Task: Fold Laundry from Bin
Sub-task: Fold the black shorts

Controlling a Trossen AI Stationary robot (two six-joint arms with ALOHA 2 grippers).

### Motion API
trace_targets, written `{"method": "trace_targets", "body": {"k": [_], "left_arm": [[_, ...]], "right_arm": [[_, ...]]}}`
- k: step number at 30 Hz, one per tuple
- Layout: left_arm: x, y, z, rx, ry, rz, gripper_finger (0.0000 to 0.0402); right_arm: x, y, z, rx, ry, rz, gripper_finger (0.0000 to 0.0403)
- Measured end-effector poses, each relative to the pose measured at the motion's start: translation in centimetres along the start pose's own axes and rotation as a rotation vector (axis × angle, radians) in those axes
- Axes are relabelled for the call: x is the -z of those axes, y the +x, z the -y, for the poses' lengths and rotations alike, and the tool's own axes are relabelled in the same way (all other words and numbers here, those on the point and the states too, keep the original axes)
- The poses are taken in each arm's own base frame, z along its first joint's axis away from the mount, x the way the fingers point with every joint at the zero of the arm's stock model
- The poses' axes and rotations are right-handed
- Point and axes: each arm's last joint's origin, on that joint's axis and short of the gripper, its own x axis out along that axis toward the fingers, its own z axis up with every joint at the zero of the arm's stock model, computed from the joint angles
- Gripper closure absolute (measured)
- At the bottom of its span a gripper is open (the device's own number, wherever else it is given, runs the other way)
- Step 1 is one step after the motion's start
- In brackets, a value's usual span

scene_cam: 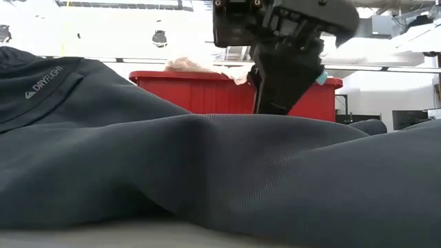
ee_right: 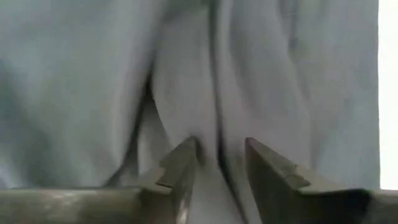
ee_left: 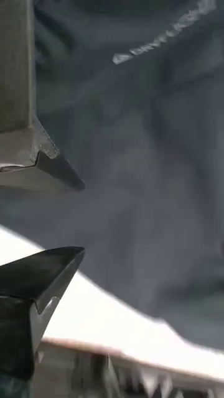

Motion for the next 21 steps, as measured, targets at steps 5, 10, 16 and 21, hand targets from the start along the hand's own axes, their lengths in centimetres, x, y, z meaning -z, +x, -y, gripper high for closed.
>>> {"method": "trace_targets", "body": {"k": [5,10,16,21], "left_arm": [[1.3,1.5,-0.6,-0.069,-0.059,0.009,0.026],[1.8,1.9,-0.9,-0.083,-0.094,-0.003,0.026],[2.3,2.0,-1.2,-0.085,-0.109,-0.049,0.026],[2.8,1.9,-1.6,-0.092,-0.097,-0.078,0.026]], "right_arm": [[-0.1,1.2,0.5,-0.019,-0.009,-0.019,0.0295],[0.1,3.0,1.0,-0.041,-0.01,-0.08,0.0317],[0.4,1.8,1.6,-0.001,0.056,-0.11,0.0383],[0.4,-1.1,3.2,0.075,0.175,-0.119,0.0383]]}}
